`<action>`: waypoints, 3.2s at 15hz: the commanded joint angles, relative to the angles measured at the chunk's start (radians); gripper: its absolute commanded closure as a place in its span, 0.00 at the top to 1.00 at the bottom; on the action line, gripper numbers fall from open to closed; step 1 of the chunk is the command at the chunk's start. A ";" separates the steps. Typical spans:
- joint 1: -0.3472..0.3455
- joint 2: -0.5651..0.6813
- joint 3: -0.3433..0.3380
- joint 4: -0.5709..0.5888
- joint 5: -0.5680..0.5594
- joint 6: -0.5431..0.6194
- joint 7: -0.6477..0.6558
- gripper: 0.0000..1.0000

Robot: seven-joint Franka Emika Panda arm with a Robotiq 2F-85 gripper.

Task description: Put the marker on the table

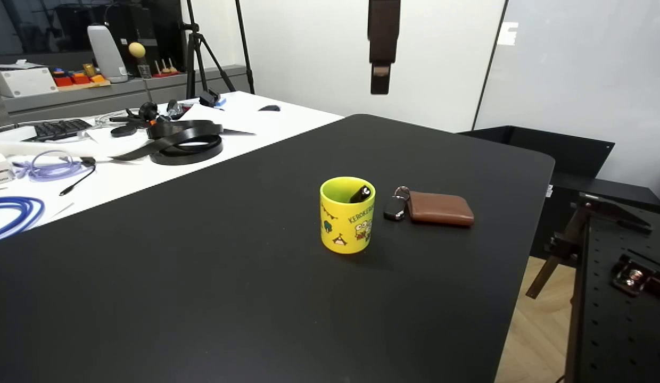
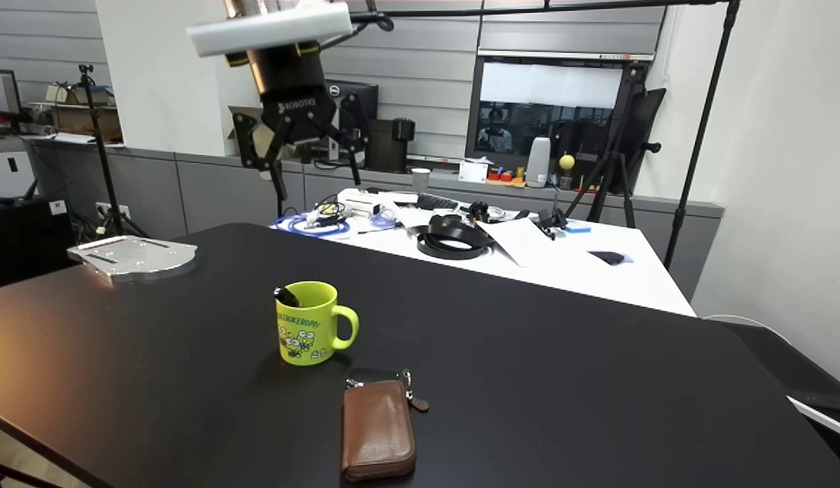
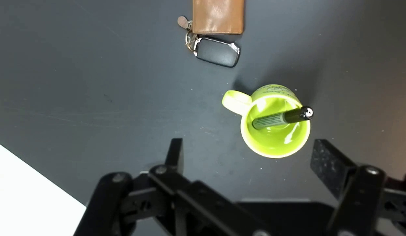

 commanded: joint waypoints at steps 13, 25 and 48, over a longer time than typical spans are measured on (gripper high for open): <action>0.002 0.204 0.031 -0.005 -0.003 0.088 0.006 1.00; 0.042 0.315 0.036 0.017 -0.159 0.098 0.112 0.80; 0.107 0.358 0.044 0.063 -0.224 0.093 0.129 0.66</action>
